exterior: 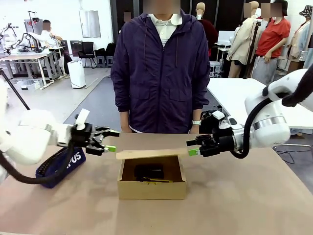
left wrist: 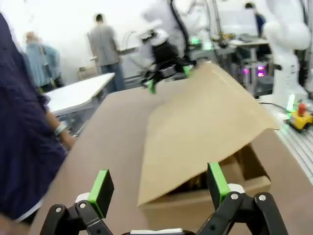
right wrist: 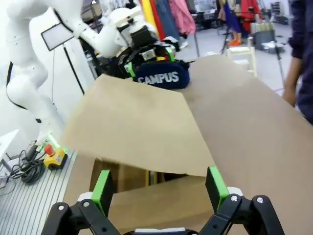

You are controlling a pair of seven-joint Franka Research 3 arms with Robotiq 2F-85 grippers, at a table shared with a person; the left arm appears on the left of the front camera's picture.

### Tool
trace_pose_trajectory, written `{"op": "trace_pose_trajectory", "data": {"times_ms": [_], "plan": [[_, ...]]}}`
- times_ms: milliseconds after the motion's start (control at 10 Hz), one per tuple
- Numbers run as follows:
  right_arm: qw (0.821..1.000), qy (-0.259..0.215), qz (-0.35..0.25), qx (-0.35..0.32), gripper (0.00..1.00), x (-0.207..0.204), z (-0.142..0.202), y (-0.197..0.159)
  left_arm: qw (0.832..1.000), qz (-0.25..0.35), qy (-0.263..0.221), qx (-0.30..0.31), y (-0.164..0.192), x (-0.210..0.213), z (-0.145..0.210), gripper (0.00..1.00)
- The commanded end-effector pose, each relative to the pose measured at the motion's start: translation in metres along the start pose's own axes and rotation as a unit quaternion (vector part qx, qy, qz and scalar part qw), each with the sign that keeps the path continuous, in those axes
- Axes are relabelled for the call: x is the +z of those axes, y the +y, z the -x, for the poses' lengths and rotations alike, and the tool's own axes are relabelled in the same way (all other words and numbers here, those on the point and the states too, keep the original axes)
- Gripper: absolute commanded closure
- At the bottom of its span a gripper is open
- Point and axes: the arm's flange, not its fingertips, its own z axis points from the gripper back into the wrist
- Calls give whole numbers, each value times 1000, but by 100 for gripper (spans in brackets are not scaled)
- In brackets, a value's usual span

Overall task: Pack the items into the box.
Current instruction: Close the Mailer Box.

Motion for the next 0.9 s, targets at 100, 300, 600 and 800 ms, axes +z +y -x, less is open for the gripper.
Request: {"op": "trace_pose_trajectory", "data": {"times_ms": [100, 300, 600, 800], "plan": [[995, -79, 46, 28, 0, 2, -16, 16, 990, -84, -108, -33, -34, 37, -21, 0], [994, -31, 96, 51, 0, -43, -27, 6, 992, -52, -108, -38, -27, 14, -18, 0], [993, 42, 65, 90, 0, -93, -27, 6, 998, 13, -55, -35, -9, -35, -3, 0], [992, 80, 56, 79, 0, -99, -18, 4, 997, 69, 18, -19, 1, -76, 17, 0]]}}
